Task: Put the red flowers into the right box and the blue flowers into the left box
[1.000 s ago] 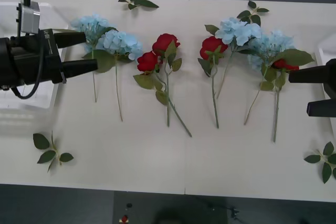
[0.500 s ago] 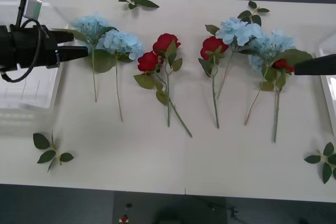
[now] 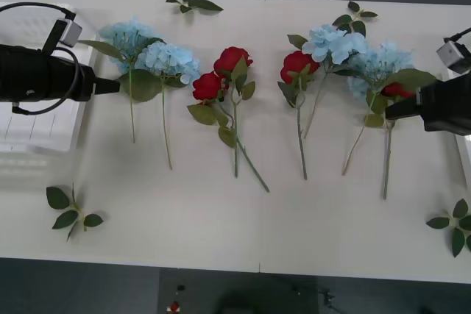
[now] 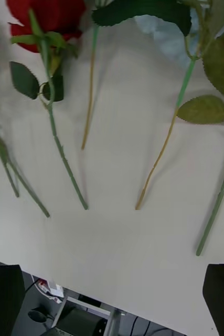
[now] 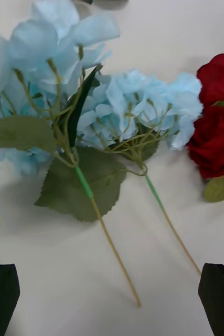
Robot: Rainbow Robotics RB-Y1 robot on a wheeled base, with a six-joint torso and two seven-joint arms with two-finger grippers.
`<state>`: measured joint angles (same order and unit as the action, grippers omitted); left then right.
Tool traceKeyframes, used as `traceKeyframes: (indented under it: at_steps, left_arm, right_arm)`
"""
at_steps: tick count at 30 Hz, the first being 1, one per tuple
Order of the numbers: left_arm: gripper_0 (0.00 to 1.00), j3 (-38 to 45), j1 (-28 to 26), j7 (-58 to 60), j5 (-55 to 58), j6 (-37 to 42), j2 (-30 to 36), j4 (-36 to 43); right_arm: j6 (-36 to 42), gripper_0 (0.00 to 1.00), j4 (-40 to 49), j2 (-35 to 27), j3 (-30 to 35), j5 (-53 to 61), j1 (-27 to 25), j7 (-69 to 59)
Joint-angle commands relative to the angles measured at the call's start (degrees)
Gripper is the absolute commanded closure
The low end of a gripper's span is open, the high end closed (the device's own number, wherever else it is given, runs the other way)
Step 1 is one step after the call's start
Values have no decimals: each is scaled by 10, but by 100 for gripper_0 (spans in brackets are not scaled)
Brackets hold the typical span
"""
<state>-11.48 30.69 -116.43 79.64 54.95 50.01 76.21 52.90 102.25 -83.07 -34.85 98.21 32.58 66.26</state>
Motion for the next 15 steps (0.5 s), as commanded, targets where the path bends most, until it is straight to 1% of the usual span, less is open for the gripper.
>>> traceKeyframes:
  at_steps: [1, 3, 6, 9, 11, 15]
  left_arm:
    - [0, 8, 17, 67, -70, -19, -15, 6]
    - [0, 8, 18, 80, -120, -31, -32, 6]
    - [0, 8, 27, 86, -183, -50, -57, -6]
    - [0, 8, 42, 90, -235, -72, -90, -36]
    - [0, 8, 50, 91, -260, -88, -109, -55]
    - [0, 8, 63, 96, -298, -99, -134, -74]
  right_arm:
    - [39, 0, -104, 70, -51, -51, 106, -76]
    - [55, 0, -179, 116, -90, -82, 158, -99]
    - [50, 0, -262, 167, -117, -122, 198, -122]
    - [48, 0, -340, 212, -129, -173, 222, -126]
    - [48, 0, -377, 233, -130, -207, 231, -125]
    - [53, 0, -420, 257, -129, -266, 235, -126]
